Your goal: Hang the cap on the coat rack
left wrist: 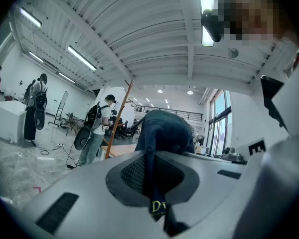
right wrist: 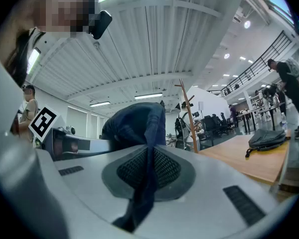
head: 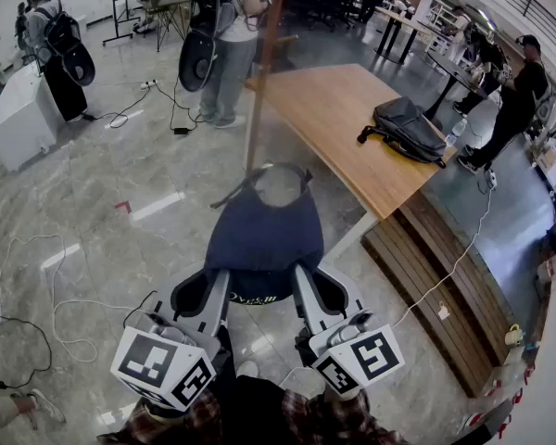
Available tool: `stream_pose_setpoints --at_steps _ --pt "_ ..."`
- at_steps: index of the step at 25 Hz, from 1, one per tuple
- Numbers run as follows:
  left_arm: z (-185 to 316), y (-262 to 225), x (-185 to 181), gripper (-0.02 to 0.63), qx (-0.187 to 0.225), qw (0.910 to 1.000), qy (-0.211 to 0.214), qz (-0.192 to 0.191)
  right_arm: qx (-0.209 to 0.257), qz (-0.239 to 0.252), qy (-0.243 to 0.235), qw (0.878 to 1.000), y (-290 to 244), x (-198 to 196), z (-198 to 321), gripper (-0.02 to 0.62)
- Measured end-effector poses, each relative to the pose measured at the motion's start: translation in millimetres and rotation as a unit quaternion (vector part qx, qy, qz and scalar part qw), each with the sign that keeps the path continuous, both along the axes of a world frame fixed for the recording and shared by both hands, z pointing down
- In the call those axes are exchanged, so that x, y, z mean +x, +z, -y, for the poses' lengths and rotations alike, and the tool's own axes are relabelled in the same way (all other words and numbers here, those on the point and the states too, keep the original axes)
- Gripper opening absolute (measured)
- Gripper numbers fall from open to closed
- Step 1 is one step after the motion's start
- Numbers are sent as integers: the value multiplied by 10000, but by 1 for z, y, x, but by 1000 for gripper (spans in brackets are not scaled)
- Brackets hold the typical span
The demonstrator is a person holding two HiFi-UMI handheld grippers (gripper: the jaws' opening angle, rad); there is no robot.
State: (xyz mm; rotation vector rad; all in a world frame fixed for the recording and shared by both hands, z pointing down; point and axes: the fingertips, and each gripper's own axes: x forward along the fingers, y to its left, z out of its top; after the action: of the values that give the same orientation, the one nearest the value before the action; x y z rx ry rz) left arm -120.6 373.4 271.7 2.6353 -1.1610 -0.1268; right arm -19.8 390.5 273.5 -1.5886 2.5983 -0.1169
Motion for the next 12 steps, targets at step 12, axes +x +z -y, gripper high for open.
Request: stream_pose_setpoints --at_steps 12 --pt "137 -8 -9 20 124 9996 266 -7 110 18 206 9997 -7 -10 133 21"
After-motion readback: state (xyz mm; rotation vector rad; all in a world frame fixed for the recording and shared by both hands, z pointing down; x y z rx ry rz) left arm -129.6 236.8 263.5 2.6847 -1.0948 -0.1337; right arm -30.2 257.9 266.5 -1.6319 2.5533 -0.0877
